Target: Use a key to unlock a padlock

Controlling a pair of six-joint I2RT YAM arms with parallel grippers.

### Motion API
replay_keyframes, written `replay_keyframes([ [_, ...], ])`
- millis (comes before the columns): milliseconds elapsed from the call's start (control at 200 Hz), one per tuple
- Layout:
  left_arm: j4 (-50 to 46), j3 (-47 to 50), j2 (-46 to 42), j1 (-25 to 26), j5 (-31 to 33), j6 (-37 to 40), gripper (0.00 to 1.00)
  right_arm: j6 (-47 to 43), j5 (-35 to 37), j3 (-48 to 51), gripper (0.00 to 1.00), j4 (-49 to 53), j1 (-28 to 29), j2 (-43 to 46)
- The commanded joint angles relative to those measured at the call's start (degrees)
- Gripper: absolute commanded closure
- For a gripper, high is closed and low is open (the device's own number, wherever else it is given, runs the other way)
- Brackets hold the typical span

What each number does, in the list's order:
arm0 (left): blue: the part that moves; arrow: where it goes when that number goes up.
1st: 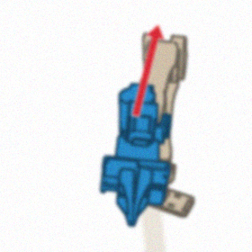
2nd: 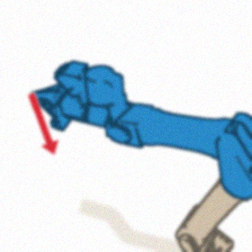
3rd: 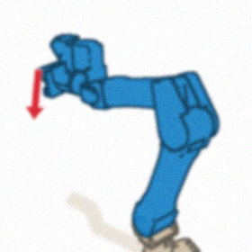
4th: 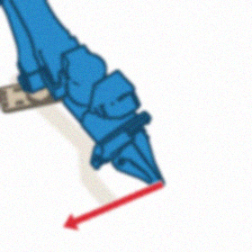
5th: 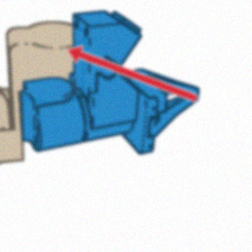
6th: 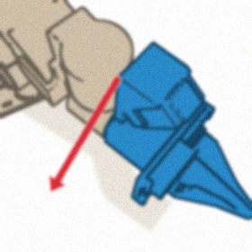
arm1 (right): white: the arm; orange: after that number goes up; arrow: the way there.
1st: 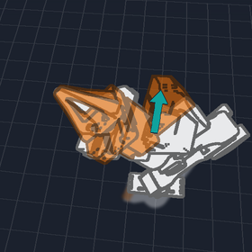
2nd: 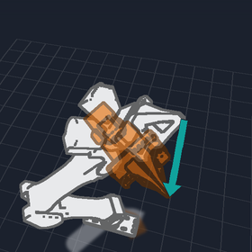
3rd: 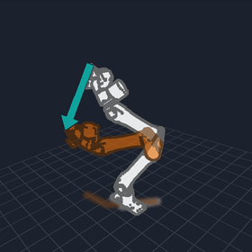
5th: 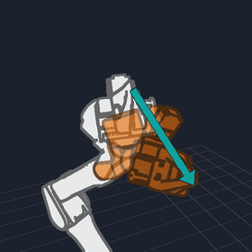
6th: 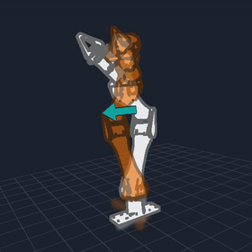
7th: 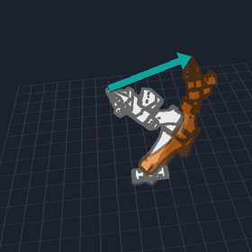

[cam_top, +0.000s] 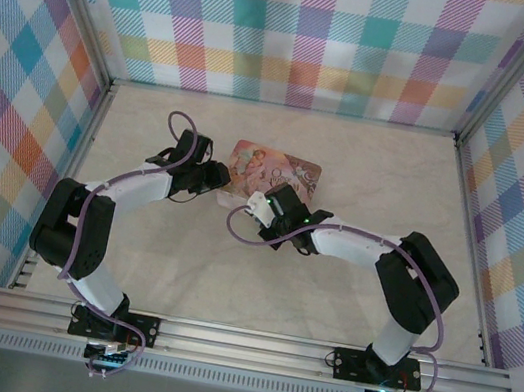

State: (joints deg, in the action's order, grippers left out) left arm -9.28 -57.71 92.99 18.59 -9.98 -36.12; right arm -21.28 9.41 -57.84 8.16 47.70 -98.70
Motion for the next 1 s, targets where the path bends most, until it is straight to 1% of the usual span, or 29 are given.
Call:
replay_keyframes([
  [0, -0.7, -0.6, 1.3, -0.4, -1.4, 0.8, 0.64, 0.6, -0.9, 0.5, 1.00, -1.6, 0.4, 2.1],
  [310, -0.4, -0.8, 1.7, -0.4, -2.3, 0.5, 0.64, 0.7, -1.2, 1.5, 1.00, -2.6, 0.4, 2.5],
  [560, 0.0, -0.7, 2.0, -0.4, -3.0, 0.1, 0.65, -0.9, -1.8, -1.1, 1.00, -3.4, 0.3, 0.8],
  [790, 0.1, -0.5, 1.8, -0.4, -2.9, 0.1, 0.65, 0.0, -3.1, -2.4, 1.00, -3.0, 0.4, 0.6],
  [995, -0.3, -0.4, 0.8, -0.4, -2.5, 0.3, 0.65, 2.4, -4.2, -0.5, 1.00, -2.5, 0.4, 5.2],
])
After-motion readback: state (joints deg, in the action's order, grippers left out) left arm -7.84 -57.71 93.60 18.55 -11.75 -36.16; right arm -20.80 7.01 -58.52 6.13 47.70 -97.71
